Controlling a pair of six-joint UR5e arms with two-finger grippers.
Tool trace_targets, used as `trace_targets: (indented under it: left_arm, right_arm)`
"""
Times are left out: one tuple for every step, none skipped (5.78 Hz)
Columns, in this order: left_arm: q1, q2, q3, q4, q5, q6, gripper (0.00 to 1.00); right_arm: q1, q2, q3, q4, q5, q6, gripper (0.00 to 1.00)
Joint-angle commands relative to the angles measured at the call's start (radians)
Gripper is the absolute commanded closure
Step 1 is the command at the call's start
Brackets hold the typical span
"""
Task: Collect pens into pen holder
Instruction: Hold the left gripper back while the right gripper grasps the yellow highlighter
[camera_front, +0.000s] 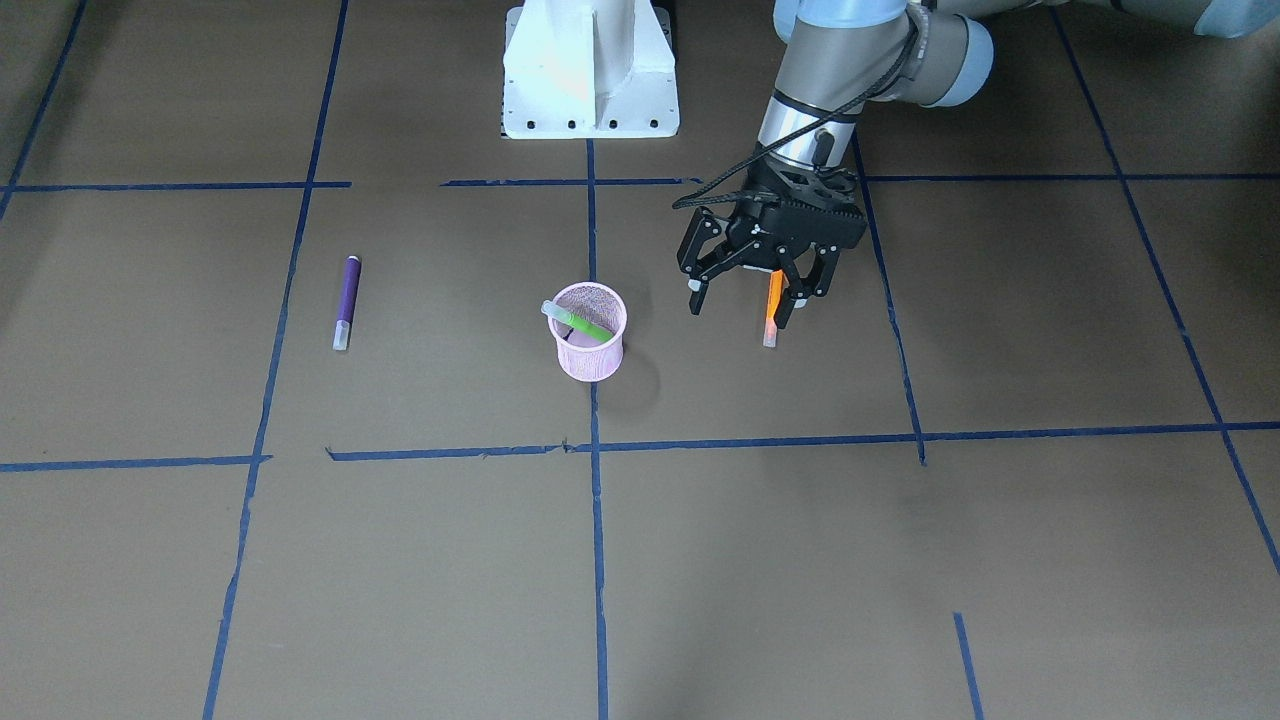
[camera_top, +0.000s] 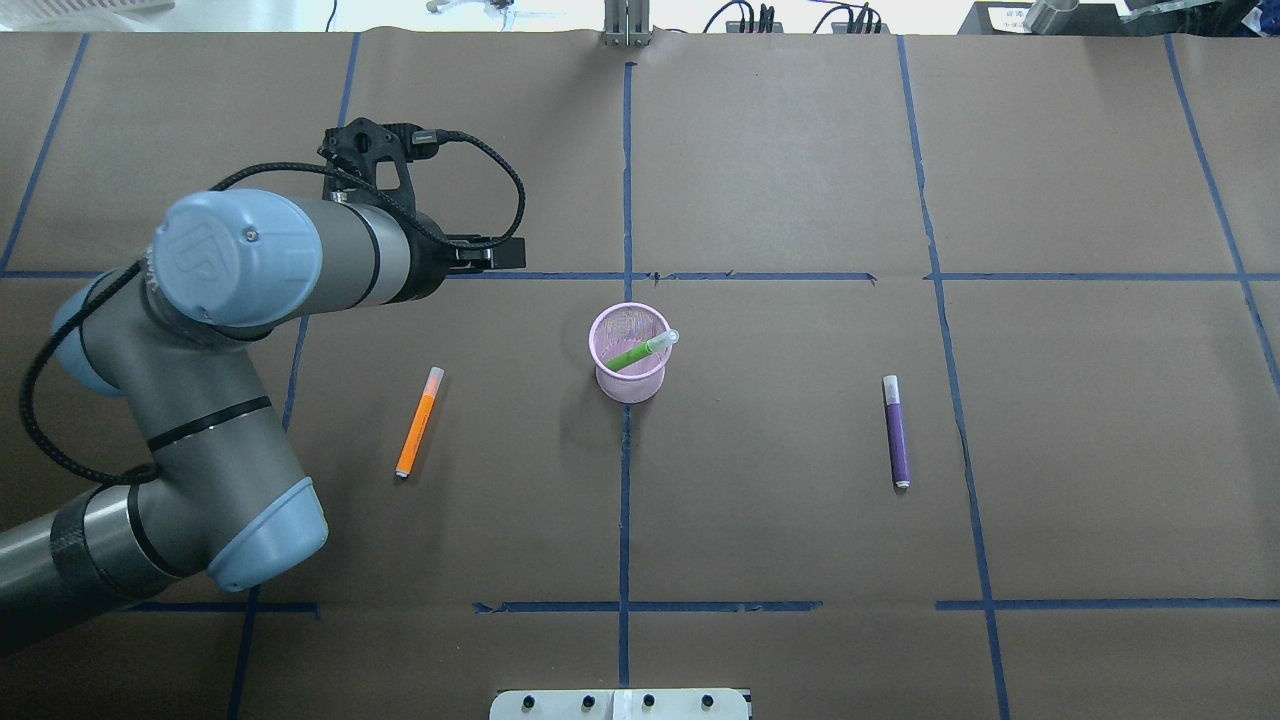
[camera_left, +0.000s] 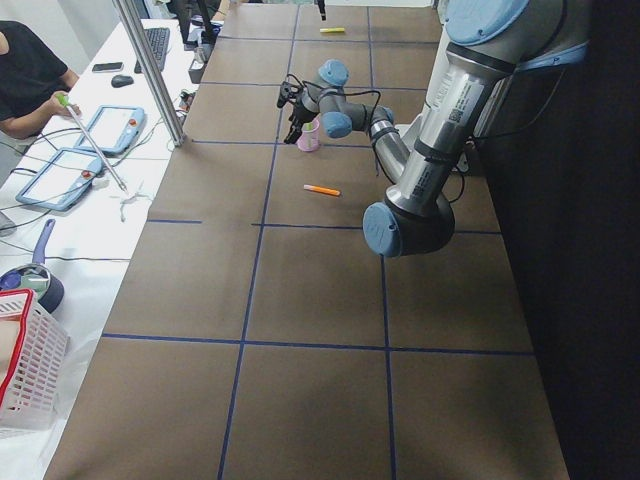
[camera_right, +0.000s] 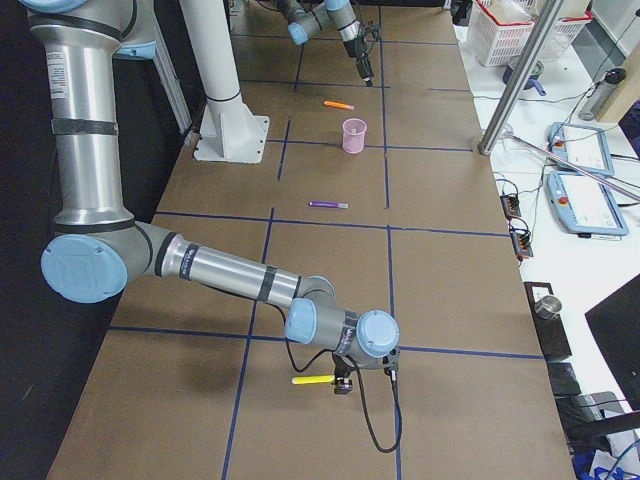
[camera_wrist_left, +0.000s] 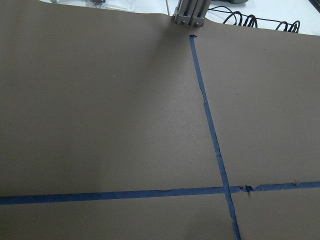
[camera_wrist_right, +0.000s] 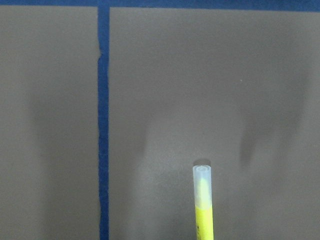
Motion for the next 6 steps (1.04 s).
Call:
trace_targets:
  left_arm:
    - [-0.019, 0.005, -0.006, 0.004, -0.048, -0.003, 0.00]
    - [-0.019, 0.005, -0.006, 0.004, -0.048, -0.003, 0.00]
    - [-0.019, 0.005, -0.006, 0.004, -0.048, -0.005, 0.00]
    - [-0.019, 0.005, -0.006, 0.004, -0.048, -0.006, 0.00]
    - [-0.018, 0.005, -0.006, 0.004, -0.048, -0.006, 0.00]
    - [-0.018, 0.005, -0.006, 0.004, -0.048, -0.006, 0.00]
  right_arm:
    - [-0.004, 0.008, -0.047, 0.010, -0.015, 0.073, 0.12]
    - [-0.022, 0.009, -0.064, 0.011, -0.016, 0.072, 0.12]
    - [-0.042, 0.020, -0.088, 0.011, -0.018, 0.073, 0.12]
    - [-0.062, 0.025, -0.093, 0.011, -0.018, 0.076, 0.12]
    - [-0.087, 0.040, -0.110, 0.013, -0.019, 0.076, 0.12]
    - [-0.090, 0.044, -0.114, 0.013, -0.022, 0.076, 0.15]
